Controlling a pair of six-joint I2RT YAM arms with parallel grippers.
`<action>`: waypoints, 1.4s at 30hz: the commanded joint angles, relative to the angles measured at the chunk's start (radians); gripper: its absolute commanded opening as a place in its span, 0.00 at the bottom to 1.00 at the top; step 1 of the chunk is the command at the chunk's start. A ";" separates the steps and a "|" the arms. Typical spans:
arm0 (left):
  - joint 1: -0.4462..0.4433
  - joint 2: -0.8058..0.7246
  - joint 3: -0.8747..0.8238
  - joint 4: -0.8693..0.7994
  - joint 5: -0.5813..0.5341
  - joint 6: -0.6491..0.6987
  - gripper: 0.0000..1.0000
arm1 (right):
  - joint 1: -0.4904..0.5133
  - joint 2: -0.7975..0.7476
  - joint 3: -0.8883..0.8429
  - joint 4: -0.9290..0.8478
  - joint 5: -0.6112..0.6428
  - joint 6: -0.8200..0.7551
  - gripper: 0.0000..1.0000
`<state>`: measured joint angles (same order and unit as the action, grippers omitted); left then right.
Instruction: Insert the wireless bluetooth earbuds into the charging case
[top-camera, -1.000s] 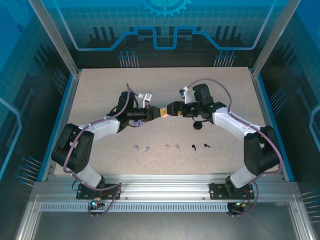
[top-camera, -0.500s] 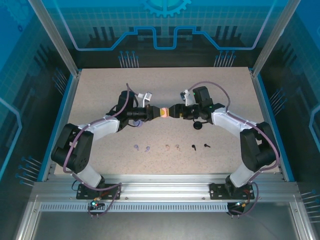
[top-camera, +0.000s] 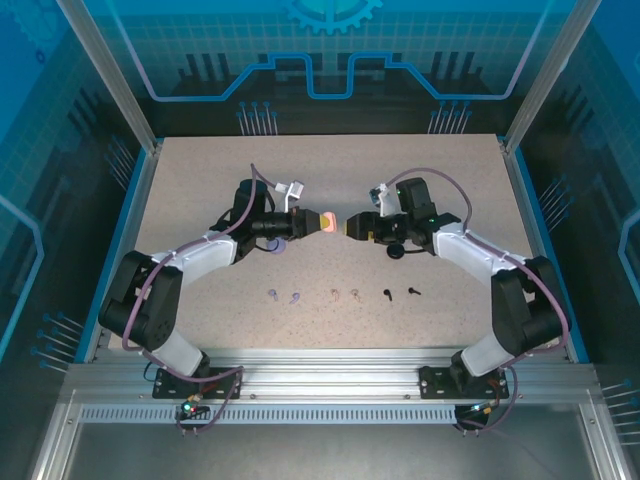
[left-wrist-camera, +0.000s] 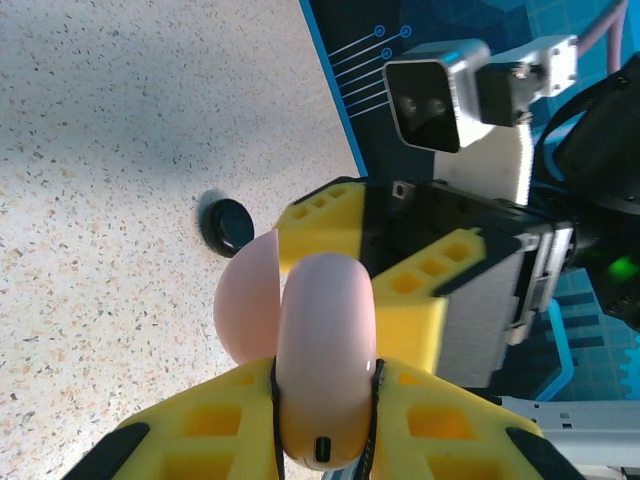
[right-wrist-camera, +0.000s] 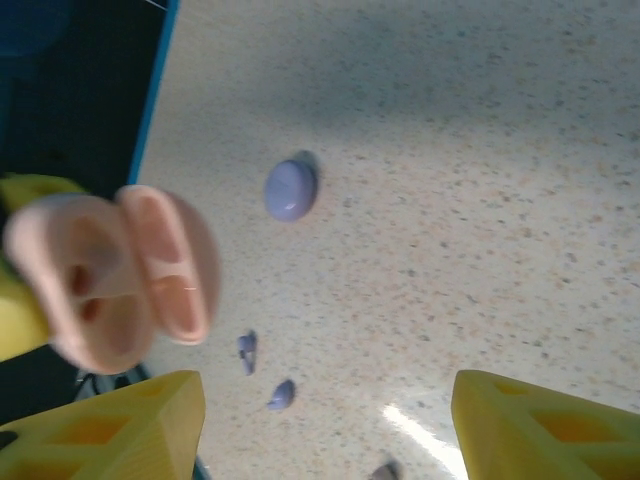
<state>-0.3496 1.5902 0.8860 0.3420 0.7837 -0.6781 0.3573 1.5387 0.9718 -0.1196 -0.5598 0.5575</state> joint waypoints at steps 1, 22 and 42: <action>0.005 -0.029 0.024 0.028 0.032 0.007 0.00 | -0.006 -0.019 -0.015 0.060 -0.074 0.049 0.65; 0.002 -0.046 0.017 0.055 0.034 -0.017 0.00 | 0.044 0.073 0.061 0.120 -0.080 0.097 0.54; -0.012 -0.044 0.015 0.077 0.042 -0.037 0.00 | 0.057 0.132 0.105 0.139 -0.096 0.104 0.26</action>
<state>-0.3508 1.5749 0.8860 0.3786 0.7864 -0.7074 0.4057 1.6451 1.0470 0.0044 -0.6411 0.6575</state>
